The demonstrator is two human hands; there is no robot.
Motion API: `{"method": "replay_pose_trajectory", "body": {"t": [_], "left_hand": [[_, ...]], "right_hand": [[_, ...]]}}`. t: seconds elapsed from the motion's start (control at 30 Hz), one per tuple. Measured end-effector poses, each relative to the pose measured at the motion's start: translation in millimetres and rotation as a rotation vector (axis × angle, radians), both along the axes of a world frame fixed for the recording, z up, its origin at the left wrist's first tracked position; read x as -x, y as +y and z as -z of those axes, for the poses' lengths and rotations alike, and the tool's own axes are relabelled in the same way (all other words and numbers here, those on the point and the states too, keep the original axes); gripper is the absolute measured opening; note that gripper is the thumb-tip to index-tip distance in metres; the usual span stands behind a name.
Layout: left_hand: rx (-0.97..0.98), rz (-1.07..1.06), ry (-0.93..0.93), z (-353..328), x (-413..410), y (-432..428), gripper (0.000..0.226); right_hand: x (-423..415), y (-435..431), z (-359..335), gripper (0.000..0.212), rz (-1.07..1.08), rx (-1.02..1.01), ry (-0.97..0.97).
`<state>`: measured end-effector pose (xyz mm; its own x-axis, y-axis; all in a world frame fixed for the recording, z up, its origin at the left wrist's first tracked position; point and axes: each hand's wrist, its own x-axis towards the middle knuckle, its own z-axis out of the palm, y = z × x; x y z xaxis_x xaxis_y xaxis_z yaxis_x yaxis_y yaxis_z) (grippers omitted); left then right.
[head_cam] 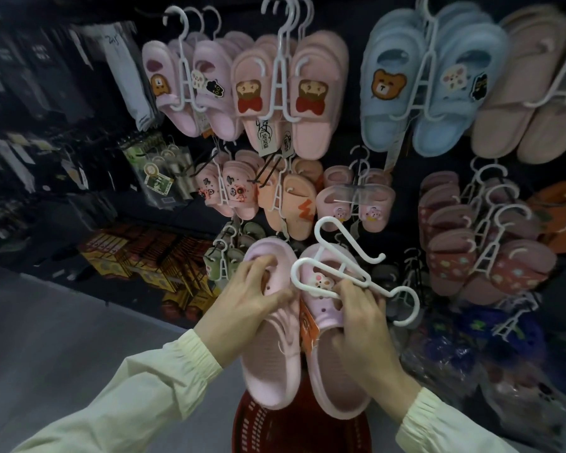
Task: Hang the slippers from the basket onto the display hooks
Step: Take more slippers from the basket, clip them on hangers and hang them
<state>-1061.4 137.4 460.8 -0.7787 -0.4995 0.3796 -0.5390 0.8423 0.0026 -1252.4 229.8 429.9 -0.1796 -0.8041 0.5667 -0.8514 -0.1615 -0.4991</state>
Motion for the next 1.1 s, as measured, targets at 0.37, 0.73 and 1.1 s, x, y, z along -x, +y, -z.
{"method": "replay_pose_trajectory", "body": {"t": [0.37,0.73,1.1], "left_hand": [[-0.150,-0.004,-0.149,-18.9,29.4,5.1,0.075],[-0.196,0.045,-0.110,-21.7,34.7,-0.1,0.083],[-0.376,0.058,-0.223,-18.5,31.9,-7.2,0.104]], "right_hand": [[4.2,-5.0,-13.0,0.030,-0.061,0.059,-0.027],[11.2,-9.7,-6.9,0.045,-0.134,-0.005,-0.119],[8.5,-13.5,-3.9,0.051,-0.172,-0.053,-0.174]]}}
